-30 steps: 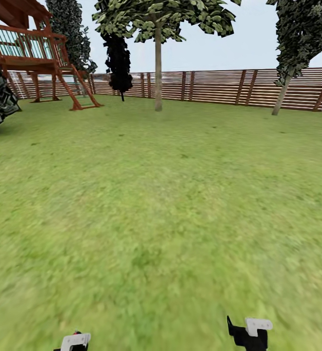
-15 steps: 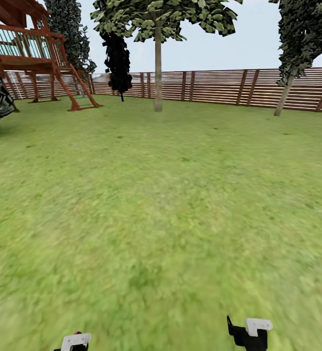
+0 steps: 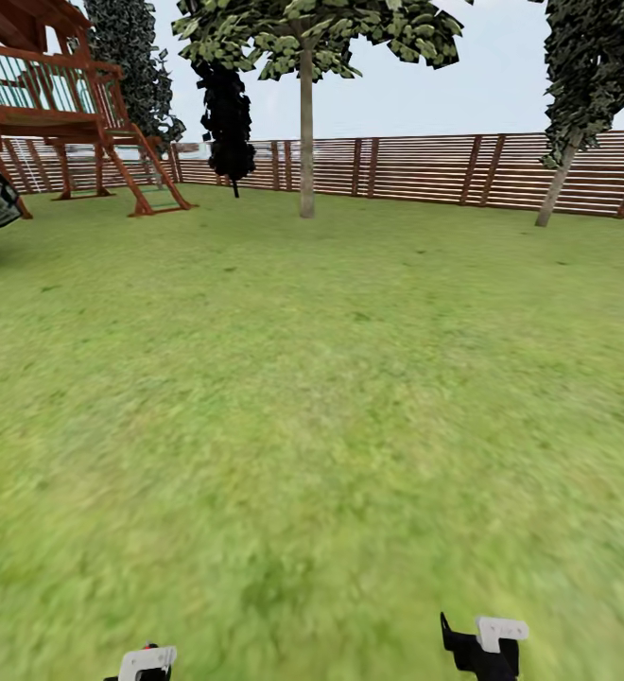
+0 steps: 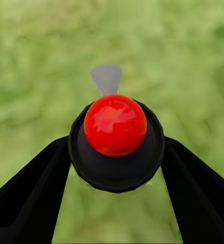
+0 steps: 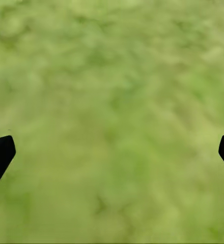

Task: In the garden, pick up the pesticide atomizer on the floor and spray pesticide onto both trees until each tree trunk is fully covered.

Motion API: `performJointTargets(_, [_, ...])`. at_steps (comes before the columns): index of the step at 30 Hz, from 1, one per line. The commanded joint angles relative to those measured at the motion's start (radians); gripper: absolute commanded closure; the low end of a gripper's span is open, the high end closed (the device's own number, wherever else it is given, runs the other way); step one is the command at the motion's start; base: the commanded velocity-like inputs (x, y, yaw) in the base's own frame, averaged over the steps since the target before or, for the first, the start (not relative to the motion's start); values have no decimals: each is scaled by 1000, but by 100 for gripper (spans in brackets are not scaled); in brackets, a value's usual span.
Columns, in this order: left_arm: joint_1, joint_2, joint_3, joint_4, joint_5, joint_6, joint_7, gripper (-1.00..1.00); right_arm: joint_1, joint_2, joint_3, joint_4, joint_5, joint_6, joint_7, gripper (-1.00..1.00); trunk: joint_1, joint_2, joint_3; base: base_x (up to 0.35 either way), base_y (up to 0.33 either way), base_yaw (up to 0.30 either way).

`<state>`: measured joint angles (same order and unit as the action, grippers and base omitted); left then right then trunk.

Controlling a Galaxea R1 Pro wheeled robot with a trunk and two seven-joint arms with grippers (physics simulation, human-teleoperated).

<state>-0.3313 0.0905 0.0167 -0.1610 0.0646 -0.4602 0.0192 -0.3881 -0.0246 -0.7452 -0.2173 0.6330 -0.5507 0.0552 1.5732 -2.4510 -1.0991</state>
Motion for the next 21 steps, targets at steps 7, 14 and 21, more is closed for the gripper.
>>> performJointTargets(7, [0,0,1,0,0,0,-1,100,0,0,0,-1,-1,0,-1,-100,0,0,0,339,0,0])
performJointTargets(14, [0,0,1,0,0,0,-1,100,0,0,0,-1,0,0,-1,-100,0,0,0,339,0,0])
performJointTargets(21, [0,0,0,0,0,0,-1,100,0,0,0,-1,0,0,-1,-100,0,0,0,339,0,0])
